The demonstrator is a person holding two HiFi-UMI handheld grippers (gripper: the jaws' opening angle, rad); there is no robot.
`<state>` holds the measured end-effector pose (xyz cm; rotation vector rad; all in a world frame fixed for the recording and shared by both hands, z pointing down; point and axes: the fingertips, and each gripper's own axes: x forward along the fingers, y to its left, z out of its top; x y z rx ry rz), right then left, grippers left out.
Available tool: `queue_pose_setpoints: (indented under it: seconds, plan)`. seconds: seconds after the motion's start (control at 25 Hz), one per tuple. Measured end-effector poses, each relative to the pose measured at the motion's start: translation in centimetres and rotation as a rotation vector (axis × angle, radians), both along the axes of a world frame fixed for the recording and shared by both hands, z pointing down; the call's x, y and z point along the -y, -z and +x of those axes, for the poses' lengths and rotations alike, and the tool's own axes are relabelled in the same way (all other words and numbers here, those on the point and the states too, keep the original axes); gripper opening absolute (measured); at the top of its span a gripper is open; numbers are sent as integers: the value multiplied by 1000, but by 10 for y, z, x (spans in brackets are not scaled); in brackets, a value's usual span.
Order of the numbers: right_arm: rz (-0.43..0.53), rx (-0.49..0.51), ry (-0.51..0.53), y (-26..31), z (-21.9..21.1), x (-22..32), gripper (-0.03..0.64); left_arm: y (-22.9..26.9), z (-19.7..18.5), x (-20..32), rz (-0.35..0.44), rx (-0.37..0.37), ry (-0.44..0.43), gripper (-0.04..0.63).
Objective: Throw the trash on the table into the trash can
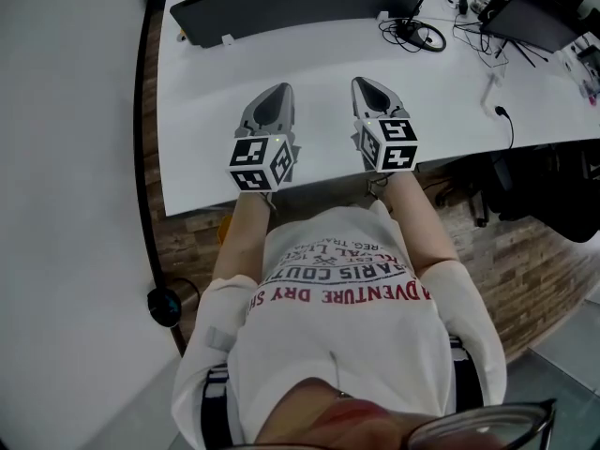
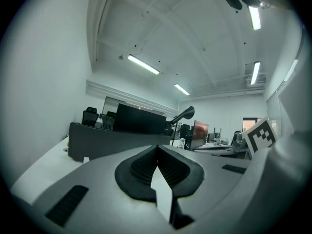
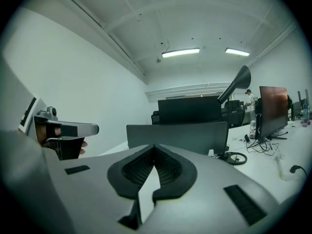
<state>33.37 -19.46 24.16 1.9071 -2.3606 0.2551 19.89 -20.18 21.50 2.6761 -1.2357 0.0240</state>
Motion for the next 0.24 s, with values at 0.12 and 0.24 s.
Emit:
queue_pose_setpoints:
  seconds: [0.12, 0.24]
  plan:
    - [0, -19, 10, 1, -8, 1, 25, 0, -9, 5, -1, 6, 12, 23]
    - [9, -43, 12, 8, -9, 5, 25, 7, -12, 11, 6, -7, 18, 23]
